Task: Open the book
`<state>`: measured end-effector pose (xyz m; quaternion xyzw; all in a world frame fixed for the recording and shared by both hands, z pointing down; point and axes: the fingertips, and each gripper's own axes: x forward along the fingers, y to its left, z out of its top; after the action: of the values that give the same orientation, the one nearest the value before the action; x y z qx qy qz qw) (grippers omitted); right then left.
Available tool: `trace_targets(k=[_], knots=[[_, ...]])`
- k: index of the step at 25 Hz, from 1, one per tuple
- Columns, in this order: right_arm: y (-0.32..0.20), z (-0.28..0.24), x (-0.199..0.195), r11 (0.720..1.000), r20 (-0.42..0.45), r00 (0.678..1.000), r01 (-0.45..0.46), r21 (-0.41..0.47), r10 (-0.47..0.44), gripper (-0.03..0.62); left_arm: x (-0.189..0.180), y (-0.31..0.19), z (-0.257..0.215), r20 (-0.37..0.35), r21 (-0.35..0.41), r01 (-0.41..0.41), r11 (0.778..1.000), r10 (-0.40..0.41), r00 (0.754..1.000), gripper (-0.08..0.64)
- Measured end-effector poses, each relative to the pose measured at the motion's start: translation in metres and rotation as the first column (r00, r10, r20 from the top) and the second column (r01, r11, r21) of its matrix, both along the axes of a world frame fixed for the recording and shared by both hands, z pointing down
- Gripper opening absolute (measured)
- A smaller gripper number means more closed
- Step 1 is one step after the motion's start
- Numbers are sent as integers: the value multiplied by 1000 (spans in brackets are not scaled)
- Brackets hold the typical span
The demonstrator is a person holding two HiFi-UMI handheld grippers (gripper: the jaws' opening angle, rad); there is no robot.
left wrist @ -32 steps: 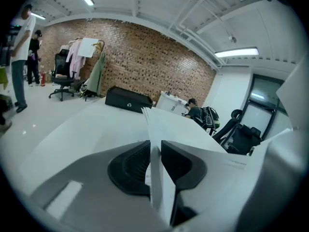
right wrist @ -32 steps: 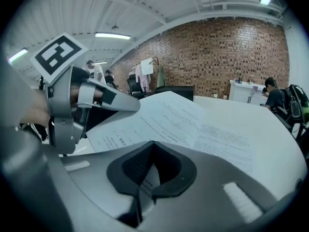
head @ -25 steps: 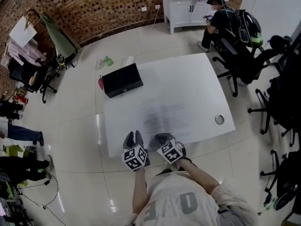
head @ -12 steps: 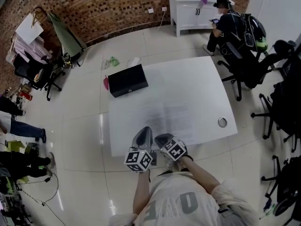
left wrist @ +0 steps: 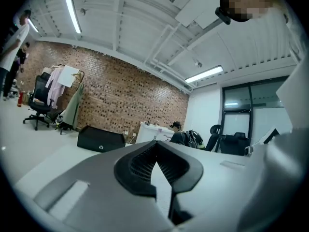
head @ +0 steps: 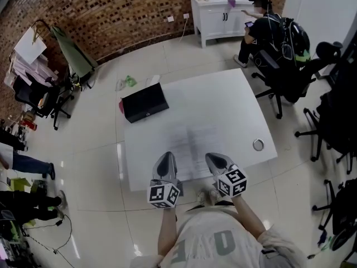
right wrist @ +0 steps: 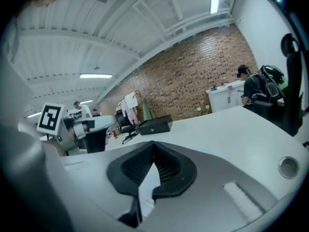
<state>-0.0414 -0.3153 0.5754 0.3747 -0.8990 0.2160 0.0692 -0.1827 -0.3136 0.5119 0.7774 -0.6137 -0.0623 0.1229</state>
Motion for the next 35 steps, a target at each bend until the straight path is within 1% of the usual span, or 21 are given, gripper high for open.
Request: trace_targets(k=[1,3,6,8,10,12,17,21,24,27,30,33,35], knots=[[-2,-7,12,999,24,999,-36,3,36,5,2,0,-3,-11,12,-5,1000,5,1000,14],[-4,-16,29,997,53,995,-79,13,79,5,5,-1,-5,-26,21,-8,1000,8,1000,14],[-2,-20,44,994,60,993,-107,14,106,5,13,1,-5,-22,22,-13,1000,14,1000,14],[1,-19,48,993,48,992,-118,12,117,3,18,4,-7,-27,34,-34,999,35,999,14],[5,-17,48,993,36,992,-117,7,117,3,23,8,-10,-34,54,-57,997,59,998,14],[11,-15,44,994,34,993,-110,-5,110,3,21,13,-14,-36,73,-59,996,62,997,14],[31,-6,29,994,20,995,-99,-40,100,3,3,27,-12,-32,76,-39,996,41,999,15],[57,1,21,990,10,992,-123,-70,124,3,-18,45,-6,-35,60,-24,998,26,999,15],[73,0,14,991,14,993,-119,-54,120,3,-37,58,-4,-33,65,16,998,-14,999,15],[97,-6,11,994,25,994,-103,-38,104,3,-53,90,-7,-37,73,61,995,-59,998,15],[125,-17,14,994,39,993,-108,-1,108,3,-63,124,-12,-34,91,90,992,-88,996,15],[165,-24,24,993,53,992,-118,30,117,4,-58,167,-25,-29,129,94,987,-91,995,15],[202,-24,33,992,65,992,-115,44,112,3,-45,202,-31,-19,154,83,985,-81,997,15]])
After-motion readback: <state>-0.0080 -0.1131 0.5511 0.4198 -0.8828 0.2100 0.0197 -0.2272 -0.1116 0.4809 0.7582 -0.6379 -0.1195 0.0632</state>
